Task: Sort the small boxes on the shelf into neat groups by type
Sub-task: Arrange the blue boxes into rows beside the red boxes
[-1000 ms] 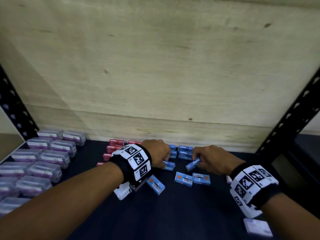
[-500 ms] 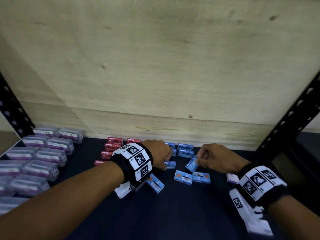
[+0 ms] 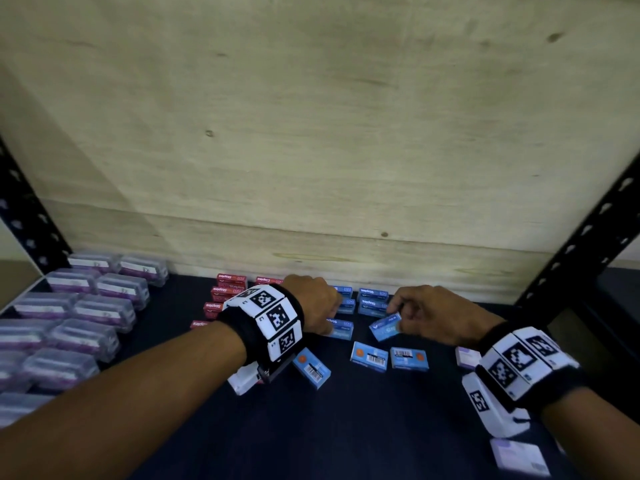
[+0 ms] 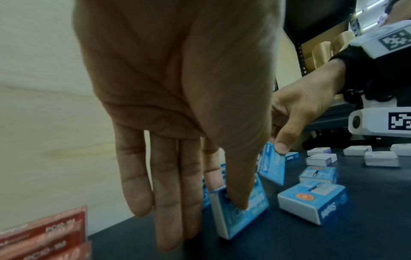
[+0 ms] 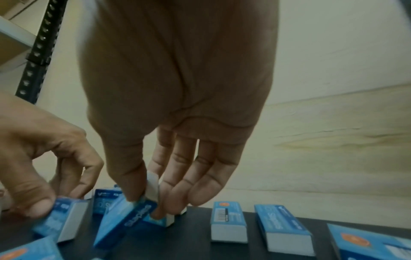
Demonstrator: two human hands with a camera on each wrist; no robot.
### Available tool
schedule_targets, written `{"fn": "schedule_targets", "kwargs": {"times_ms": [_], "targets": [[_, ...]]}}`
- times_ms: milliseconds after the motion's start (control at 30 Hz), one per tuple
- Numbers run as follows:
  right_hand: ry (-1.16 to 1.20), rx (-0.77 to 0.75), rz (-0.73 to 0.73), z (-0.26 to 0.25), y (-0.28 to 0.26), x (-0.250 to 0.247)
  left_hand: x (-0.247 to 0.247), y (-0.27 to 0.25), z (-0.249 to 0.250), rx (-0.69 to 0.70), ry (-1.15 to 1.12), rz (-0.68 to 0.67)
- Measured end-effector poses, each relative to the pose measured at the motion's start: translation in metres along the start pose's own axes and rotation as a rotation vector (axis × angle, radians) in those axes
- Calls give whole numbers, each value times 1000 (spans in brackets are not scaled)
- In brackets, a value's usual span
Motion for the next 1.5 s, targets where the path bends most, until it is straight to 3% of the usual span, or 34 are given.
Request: {"fn": "schedule_targets", "kwargs": {"times_ms": [533, 1067, 1200, 1500], "targets": [[-276, 48, 67, -2, 11, 13, 1, 7, 6, -5, 57, 30], [-331, -21, 137, -13, 4, 6, -3, -5, 2, -57, 104, 22], [-271, -38, 23, -18, -5, 9, -4, -19, 2, -34, 99, 2], [-242, -31, -130, -32, -17, 36, 12, -41, 4, 85, 8, -223]]}}
Point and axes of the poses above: each hand's wrist, its own y-axis towards the middle knuckle, its own x-axis out of the palm, z = x × y, the point moved 3 cm from there along y, towards the middle knuckle, and after that the axes turned 4 degrees about -x, right-handed, at the moved point
